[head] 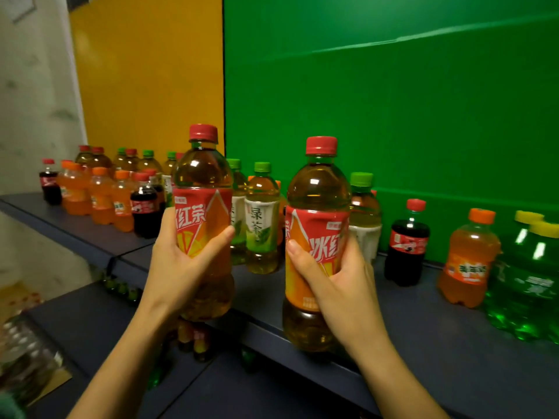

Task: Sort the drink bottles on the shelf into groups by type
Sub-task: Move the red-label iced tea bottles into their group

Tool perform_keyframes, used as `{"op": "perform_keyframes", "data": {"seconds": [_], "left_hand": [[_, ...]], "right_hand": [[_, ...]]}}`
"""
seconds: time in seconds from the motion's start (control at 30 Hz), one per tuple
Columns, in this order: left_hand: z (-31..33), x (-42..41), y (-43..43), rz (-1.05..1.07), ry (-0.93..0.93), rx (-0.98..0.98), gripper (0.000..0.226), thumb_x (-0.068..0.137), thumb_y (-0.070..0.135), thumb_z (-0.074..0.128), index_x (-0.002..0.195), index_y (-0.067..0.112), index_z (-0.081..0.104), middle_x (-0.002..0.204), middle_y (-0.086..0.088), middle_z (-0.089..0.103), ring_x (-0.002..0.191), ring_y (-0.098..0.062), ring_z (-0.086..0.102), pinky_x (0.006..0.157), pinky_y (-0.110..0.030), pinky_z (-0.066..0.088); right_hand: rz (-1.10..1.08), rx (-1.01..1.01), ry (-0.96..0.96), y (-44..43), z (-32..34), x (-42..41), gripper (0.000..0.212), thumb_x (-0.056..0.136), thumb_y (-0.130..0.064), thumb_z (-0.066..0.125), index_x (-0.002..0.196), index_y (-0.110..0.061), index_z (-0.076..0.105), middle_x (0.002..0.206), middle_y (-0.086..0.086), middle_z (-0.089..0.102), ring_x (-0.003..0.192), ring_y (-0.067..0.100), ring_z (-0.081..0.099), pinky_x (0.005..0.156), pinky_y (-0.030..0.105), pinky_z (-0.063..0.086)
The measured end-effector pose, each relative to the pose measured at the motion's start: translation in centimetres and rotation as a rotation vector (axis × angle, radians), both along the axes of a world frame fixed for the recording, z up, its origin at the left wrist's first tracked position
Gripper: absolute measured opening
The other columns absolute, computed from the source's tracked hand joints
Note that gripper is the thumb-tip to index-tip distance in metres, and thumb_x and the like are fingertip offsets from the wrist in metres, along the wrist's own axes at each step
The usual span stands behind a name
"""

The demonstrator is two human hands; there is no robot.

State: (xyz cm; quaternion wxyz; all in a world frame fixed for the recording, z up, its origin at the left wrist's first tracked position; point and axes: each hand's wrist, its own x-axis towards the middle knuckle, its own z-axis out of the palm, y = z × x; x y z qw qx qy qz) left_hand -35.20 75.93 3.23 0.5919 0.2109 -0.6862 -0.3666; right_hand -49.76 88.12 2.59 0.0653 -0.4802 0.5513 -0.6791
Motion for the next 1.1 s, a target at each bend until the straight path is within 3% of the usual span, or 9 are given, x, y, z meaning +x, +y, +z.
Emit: {"op": "perform_keyframes", "data": {"seconds": [0.13,0.37,0.47,0.53,0.6,0.7,0.87,1.0,1.1], "left_hand": [[0.0,2.1,-4.5,0.018,-0.005,0.012,0.041,0.063,0.037,0.066,0.096,0.044,0.043,0.098,0.016,0.057,0.082,0.017,0.057,0.072,-0.015,0.043],[0.2,5.5,-12.1,0.028,-0.038,-0.015,0.043,0.063,0.037,0.066,0.098,0.045,0.041,0.097,0.020,0.055,0.082,0.021,0.055,0.071,-0.011,0.042],[0.2,6.8,-15.0,0.037,-0.054,-0.012,0.046,0.064,0.039,0.071,0.098,0.045,0.040,0.099,0.020,0.054,0.082,0.023,0.053,0.073,-0.013,0.040],[-0.1,7.6,-16.5,0.055,-0.058,-0.014,0.052,0.064,0.042,0.078,0.100,0.048,0.040,0.101,0.021,0.053,0.084,0.022,0.053,0.074,-0.014,0.040],[-0.4,8.4,-17.8,0.085,-0.051,-0.005,0.051,0.060,0.049,0.072,0.100,0.050,0.040,0.101,0.022,0.054,0.086,0.019,0.054,0.073,-0.015,0.041],[-1.2,9.8,-19.6,0.124,-0.034,0.022,0.055,0.056,0.056,0.069,0.102,0.053,0.040,0.102,0.022,0.055,0.092,0.008,0.056,0.073,-0.016,0.042],[-1.8,12.5,-23.4,0.152,-0.027,0.044,0.055,0.057,0.056,0.074,0.101,0.052,0.042,0.103,0.020,0.056,0.095,0.000,0.056,0.077,-0.024,0.046],[-2.2,14.7,-27.4,0.160,-0.032,0.029,0.049,0.064,0.046,0.077,0.097,0.051,0.043,0.100,0.019,0.058,0.090,0.006,0.059,0.076,-0.023,0.046],[-2.2,16.8,-31.2,0.145,-0.035,0.024,0.055,0.057,0.056,0.072,0.104,0.052,0.043,0.105,0.019,0.059,0.094,0.007,0.059,0.077,-0.022,0.046]], "right_hand": [[-0.007,0.016,-0.011,-4.6,-0.3,1.9,0.065,0.053,-0.065,0.062,0.110,-0.036,0.052,0.098,-0.020,0.065,0.089,-0.009,0.061,0.072,0.008,0.049],[-0.044,-0.003,-0.025,-12.4,-0.5,5.0,0.075,0.056,-0.068,0.064,0.122,-0.035,0.047,0.104,-0.017,0.064,0.093,-0.004,0.062,0.081,0.018,0.050],[-0.016,0.018,-0.048,-15.0,-0.2,5.9,0.066,0.054,-0.065,0.061,0.114,-0.040,0.048,0.105,-0.016,0.064,0.096,0.000,0.061,0.084,0.022,0.051],[-0.001,0.023,-0.048,-16.4,-0.2,6.4,0.069,0.055,-0.064,0.061,0.117,-0.038,0.048,0.106,-0.017,0.064,0.095,-0.003,0.061,0.082,0.017,0.051],[0.026,0.020,-0.051,-17.9,-0.3,7.0,0.071,0.056,-0.062,0.063,0.120,-0.035,0.048,0.106,-0.018,0.064,0.094,-0.006,0.061,0.077,0.011,0.050],[0.073,0.028,-0.078,-20.2,-0.5,7.9,0.066,0.055,-0.062,0.064,0.114,-0.034,0.050,0.103,-0.016,0.065,0.093,-0.003,0.063,0.082,0.019,0.052],[0.099,0.038,-0.064,-24.2,-0.8,10.3,0.067,0.057,-0.061,0.063,0.117,-0.035,0.048,0.104,-0.018,0.064,0.093,-0.006,0.061,0.078,0.013,0.047],[0.089,0.046,-0.060,-28.2,-0.9,12.6,0.063,0.055,-0.062,0.063,0.111,-0.037,0.048,0.102,-0.018,0.063,0.091,-0.008,0.060,0.073,0.004,0.047],[0.086,0.054,-0.059,-31.8,-1.1,14.9,0.072,0.056,-0.062,0.062,0.120,-0.033,0.046,0.107,-0.017,0.062,0.095,-0.004,0.060,0.081,0.013,0.049]]}}
